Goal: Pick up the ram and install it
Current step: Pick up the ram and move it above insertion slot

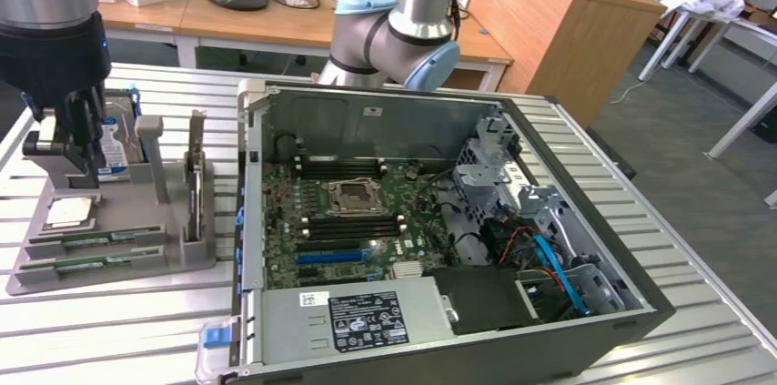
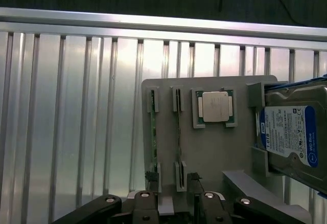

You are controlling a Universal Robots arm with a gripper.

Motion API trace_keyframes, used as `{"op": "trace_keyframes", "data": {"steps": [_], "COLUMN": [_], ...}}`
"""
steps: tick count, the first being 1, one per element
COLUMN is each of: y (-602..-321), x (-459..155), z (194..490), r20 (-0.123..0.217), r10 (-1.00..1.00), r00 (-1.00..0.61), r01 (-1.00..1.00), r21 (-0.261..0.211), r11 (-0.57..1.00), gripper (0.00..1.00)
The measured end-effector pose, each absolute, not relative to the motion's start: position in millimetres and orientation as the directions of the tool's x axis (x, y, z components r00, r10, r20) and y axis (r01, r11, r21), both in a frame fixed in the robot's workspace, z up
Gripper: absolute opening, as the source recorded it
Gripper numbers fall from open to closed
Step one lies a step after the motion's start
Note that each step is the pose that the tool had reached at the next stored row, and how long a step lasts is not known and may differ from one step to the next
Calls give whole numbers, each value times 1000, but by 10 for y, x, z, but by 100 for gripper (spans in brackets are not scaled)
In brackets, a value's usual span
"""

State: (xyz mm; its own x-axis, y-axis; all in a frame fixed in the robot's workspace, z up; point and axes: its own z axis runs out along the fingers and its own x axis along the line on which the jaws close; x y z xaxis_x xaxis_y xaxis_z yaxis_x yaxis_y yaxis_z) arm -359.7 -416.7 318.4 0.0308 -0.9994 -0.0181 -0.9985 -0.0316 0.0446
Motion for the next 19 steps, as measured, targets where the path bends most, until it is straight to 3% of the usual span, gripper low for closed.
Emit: {"op": "trace_keyframes", "data": {"steps": [19], "y": [-4168], "x": [-3583], "z": [3038], "r20": [-18], "r10": [-999], "r00": [31], "r01": [-998], "r21": [45], "r11": [-32], "gripper": [36]}}
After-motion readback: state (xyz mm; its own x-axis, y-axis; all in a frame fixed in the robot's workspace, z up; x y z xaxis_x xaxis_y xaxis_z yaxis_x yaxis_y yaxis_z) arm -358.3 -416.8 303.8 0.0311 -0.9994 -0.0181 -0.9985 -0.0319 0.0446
